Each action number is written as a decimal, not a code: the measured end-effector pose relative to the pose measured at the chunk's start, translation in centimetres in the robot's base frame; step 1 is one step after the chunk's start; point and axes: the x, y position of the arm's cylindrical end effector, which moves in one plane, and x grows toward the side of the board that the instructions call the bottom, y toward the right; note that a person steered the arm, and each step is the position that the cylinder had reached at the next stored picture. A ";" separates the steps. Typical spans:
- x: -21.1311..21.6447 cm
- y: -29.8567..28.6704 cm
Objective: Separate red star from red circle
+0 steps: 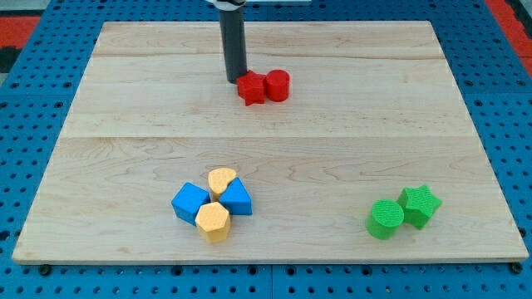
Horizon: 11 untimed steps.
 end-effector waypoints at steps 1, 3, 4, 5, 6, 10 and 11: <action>-2.2 0.7; -2.2 11.5; -0.9 13.7; -0.1 9.9; 0.7 8.9; 1.2 2.6; 1.2 1.1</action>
